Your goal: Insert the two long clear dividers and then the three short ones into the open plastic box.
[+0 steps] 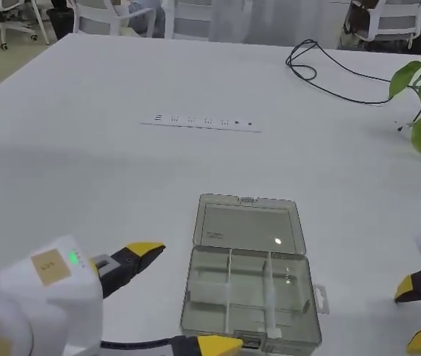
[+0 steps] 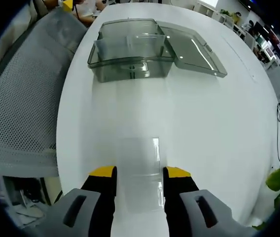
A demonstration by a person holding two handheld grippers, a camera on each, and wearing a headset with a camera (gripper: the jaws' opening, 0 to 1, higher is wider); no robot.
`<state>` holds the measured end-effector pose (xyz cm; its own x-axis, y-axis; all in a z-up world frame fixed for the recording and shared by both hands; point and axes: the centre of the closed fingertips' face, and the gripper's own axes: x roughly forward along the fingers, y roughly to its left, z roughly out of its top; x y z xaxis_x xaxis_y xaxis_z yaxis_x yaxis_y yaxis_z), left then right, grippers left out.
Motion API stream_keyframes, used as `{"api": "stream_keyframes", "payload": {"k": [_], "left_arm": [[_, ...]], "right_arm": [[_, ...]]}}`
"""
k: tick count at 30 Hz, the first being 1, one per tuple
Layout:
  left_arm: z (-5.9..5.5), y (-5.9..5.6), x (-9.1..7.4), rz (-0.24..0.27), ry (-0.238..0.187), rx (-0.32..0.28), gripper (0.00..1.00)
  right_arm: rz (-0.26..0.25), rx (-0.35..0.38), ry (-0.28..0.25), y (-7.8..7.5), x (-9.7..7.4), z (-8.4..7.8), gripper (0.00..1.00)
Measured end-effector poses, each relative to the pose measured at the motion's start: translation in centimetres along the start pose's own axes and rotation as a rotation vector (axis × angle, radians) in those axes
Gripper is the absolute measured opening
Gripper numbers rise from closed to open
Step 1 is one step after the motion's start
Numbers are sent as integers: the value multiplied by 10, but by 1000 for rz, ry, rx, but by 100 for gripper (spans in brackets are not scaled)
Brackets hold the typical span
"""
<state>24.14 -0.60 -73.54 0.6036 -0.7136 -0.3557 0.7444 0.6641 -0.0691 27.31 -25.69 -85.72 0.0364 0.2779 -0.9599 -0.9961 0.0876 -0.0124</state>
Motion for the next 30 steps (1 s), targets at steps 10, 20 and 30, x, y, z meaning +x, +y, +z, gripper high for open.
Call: {"api": "stream_keyframes", "payload": {"k": [10,20,30], "left_arm": [[3,-2,0,2,1,3,82],[3,-4,-3,6,3,-6,79],[11,-8,-3,-20,-46,-137,74]], "right_arm": [[-1,-8,-13,0,-1,1,33],[-4,-10,-6,1,-2,1,32],[-84,3,-72,-8,-17,14,32]]}}
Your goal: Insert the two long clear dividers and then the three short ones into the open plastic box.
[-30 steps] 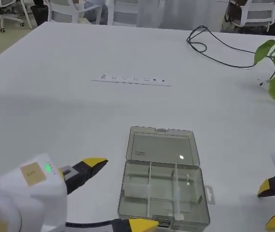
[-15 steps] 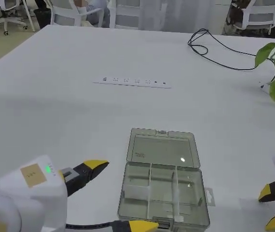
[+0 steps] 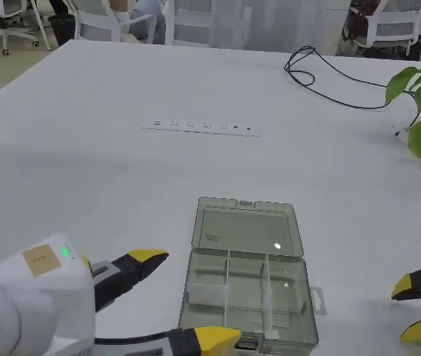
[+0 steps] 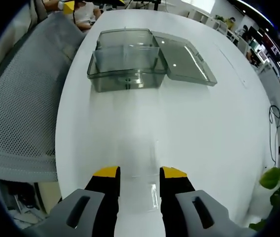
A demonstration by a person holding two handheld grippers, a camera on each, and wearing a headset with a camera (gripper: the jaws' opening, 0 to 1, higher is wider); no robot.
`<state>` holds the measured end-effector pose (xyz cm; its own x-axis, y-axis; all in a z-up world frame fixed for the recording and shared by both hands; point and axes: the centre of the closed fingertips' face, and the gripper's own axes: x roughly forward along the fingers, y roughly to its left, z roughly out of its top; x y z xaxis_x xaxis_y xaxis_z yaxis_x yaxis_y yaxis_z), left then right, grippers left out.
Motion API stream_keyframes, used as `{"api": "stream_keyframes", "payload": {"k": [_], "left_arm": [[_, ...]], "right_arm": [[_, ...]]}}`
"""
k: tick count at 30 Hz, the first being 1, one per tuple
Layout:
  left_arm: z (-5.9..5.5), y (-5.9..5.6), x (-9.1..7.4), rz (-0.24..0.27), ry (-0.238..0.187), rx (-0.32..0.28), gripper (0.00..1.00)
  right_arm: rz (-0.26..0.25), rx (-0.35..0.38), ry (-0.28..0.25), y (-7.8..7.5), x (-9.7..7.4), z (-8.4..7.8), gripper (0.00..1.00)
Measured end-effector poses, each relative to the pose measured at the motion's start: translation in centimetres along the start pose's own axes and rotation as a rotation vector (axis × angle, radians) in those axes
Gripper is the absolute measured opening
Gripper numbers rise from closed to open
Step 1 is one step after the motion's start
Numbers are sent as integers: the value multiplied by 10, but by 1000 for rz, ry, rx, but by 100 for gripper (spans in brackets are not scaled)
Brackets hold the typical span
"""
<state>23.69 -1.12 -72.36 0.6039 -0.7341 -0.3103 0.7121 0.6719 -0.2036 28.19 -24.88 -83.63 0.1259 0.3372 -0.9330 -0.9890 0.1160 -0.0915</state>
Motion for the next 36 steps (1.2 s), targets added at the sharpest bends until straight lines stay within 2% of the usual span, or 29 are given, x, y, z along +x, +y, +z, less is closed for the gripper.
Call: {"api": "stream_keyframes", "payload": {"k": [6,8,10,15,19,23,29,32,36], "left_arm": [[4,-3,0,-13,-31,-78,71],[4,-4,1,-20,-35,-102,68],[4,-5,1,-24,-35,-117,64],[4,-10,3,-45,-50,-180,58],[3,-13,4,-62,-51,-216,49],[4,-15,5,-69,-60,-237,48],[3,-21,5,-102,-54,-273,30],[2,-24,6,-113,-49,-283,25],[0,-25,6,-123,-46,-296,21]], "right_arm": [[-74,-12,-80,-8,-17,32,32],[-88,-1,-147,-6,-24,53,32],[-98,-8,-178,-3,-29,68,32],[-106,-25,-276,8,-36,105,32],[-118,-59,-321,14,-38,127,32],[-121,-79,-378,20,-39,147,32],[-110,-110,-435,34,-35,173,32],[-96,-131,-473,42,-32,188,32],[-86,-171,-485,51,-29,199,32]]}}
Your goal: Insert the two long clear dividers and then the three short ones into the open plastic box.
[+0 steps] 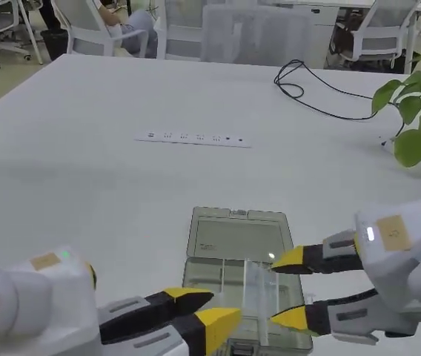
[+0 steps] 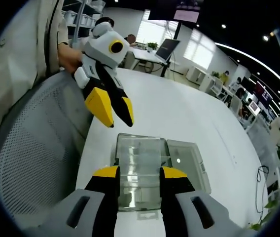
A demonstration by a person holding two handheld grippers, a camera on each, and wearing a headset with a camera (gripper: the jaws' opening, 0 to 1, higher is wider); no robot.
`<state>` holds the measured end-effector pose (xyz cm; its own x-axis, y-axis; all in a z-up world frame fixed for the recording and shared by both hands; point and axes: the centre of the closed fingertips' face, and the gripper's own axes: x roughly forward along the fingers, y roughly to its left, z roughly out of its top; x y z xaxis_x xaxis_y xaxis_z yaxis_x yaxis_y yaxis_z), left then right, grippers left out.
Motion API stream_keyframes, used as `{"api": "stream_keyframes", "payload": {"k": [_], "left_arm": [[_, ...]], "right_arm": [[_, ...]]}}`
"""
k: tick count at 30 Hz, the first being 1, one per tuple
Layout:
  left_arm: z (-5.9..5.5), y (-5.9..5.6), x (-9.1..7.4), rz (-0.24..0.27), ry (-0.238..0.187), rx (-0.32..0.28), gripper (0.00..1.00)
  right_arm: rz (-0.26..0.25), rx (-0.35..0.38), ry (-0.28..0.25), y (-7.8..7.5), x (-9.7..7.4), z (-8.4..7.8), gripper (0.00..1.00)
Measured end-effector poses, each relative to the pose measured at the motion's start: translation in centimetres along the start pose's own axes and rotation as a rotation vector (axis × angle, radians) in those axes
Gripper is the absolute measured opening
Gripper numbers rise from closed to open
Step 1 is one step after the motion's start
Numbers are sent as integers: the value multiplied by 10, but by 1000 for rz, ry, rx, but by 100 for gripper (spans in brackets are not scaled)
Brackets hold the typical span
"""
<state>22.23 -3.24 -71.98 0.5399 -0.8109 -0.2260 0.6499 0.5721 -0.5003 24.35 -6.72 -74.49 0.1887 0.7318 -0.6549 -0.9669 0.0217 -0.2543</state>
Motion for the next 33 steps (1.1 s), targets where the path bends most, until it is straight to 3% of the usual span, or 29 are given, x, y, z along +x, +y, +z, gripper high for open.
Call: {"api": "stream_keyframes", "payload": {"k": [12,17,22,25,30,33], "left_arm": [[-1,-3,2,-12,-5,-59,8],[-3,1,1,10,7,-79,1],[-2,6,0,48,-4,-150,0],[-3,11,0,86,6,-253,0],[2,13,0,98,-8,-359,0],[3,14,-2,105,-7,-366,0]], "right_arm": [[5,-30,-62,6,9,24,32],[-5,-43,-70,6,11,30,32],[-18,-46,-66,4,12,32,32],[-35,-62,-54,2,15,32,32],[-57,-59,-53,-1,14,33,32],[-68,-60,-57,-3,14,36,33]]}}
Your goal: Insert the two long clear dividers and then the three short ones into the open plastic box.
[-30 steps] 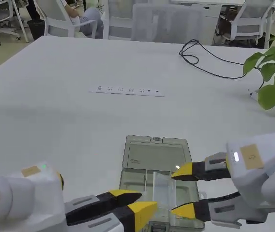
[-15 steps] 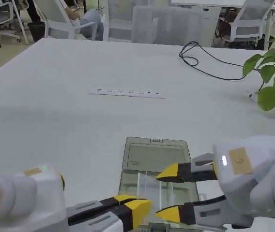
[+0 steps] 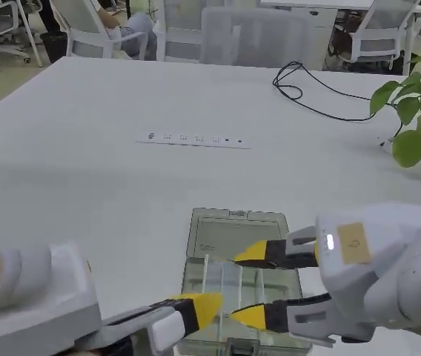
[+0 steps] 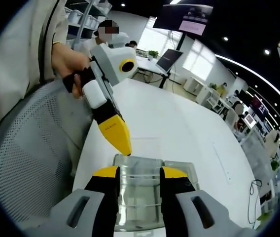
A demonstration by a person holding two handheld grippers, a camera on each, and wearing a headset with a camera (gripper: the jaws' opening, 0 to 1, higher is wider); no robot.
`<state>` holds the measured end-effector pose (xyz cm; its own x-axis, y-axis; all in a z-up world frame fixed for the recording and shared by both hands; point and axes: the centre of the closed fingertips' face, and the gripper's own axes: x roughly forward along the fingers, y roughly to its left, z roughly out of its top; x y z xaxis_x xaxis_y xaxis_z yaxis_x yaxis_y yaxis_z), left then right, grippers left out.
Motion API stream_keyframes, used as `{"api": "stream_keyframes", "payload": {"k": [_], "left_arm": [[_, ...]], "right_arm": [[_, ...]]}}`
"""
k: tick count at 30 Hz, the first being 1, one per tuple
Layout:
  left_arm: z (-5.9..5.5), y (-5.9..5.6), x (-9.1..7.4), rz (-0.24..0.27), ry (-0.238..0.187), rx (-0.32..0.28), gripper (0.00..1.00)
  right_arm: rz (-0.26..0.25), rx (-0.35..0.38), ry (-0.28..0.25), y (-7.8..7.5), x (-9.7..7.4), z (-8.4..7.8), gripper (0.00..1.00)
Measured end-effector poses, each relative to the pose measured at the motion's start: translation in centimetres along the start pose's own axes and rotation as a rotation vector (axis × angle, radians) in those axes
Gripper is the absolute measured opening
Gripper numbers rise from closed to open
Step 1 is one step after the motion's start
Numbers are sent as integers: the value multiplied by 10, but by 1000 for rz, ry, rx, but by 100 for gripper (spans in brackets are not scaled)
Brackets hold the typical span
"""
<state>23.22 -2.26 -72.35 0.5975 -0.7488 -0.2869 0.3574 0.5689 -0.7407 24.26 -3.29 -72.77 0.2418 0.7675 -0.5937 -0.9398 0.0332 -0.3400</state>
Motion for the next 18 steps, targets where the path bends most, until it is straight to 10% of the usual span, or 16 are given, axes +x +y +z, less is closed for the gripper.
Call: {"api": "stream_keyframes", "payload": {"k": [6,18], "left_arm": [[0,-2,-1,13,22,82,0],[-13,13,-9,64,193,573,0]], "right_arm": [[-14,1,-12,-1,1,3,34],[60,176,-96,2,-5,10,34]]}}
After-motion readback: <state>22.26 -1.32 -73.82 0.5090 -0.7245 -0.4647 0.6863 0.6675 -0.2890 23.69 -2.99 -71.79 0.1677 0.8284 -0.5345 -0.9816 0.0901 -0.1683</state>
